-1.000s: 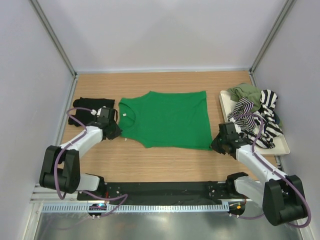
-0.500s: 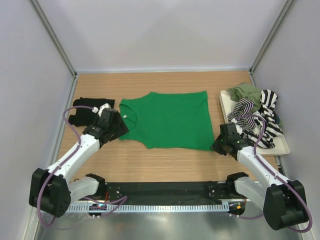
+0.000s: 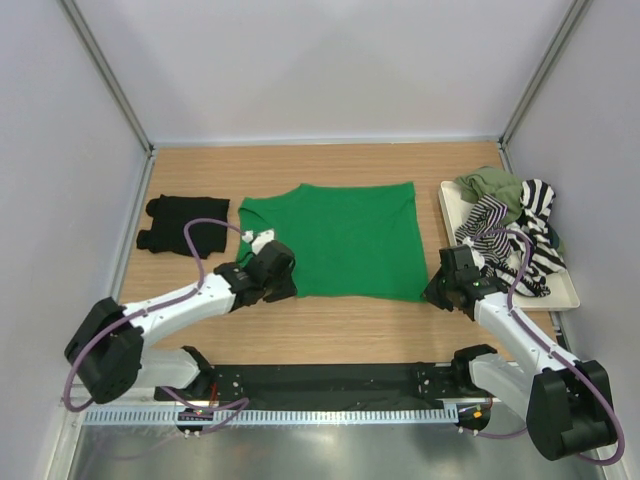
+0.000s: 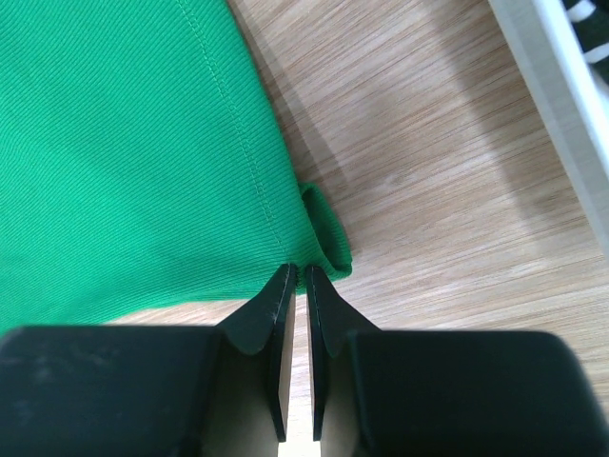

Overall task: Fold and stack the tank tops
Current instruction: Fold the tank top

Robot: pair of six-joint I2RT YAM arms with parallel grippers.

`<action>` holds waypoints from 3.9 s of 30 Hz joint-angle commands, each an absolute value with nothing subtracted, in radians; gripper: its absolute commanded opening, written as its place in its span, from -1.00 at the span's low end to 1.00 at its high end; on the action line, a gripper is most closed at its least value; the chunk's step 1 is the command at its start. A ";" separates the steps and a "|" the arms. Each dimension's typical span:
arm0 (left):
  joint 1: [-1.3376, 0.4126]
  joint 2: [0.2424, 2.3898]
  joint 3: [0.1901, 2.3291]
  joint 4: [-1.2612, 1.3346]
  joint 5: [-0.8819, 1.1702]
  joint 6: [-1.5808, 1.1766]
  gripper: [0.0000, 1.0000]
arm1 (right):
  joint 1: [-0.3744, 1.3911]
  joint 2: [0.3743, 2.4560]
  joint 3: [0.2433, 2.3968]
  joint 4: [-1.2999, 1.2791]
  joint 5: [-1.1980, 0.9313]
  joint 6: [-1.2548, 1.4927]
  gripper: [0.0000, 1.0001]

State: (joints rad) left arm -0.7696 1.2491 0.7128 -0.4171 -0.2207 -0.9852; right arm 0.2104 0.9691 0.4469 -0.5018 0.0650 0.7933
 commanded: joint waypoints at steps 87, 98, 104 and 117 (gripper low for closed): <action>-0.492 1.782 1.308 -0.560 0.071 -0.721 -1.00 | 0.141 1.549 1.098 -0.494 0.101 0.637 -0.92; -0.471 1.859 1.433 -0.601 0.069 -0.701 -1.00 | 0.095 1.627 1.138 -0.456 0.074 0.630 -0.93; -0.457 1.907 1.485 -0.615 0.066 -0.695 -1.00 | 0.089 1.663 1.170 -0.451 0.069 0.630 -0.93; -0.434 2.034 1.623 -0.655 0.064 -0.678 -0.93 | 0.083 1.759 1.246 -0.437 0.089 0.644 -0.72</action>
State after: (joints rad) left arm -0.4446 2.0083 1.5684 -0.6376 0.0559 -0.6979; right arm 0.0906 1.7435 1.2026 -0.4709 0.0647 0.6502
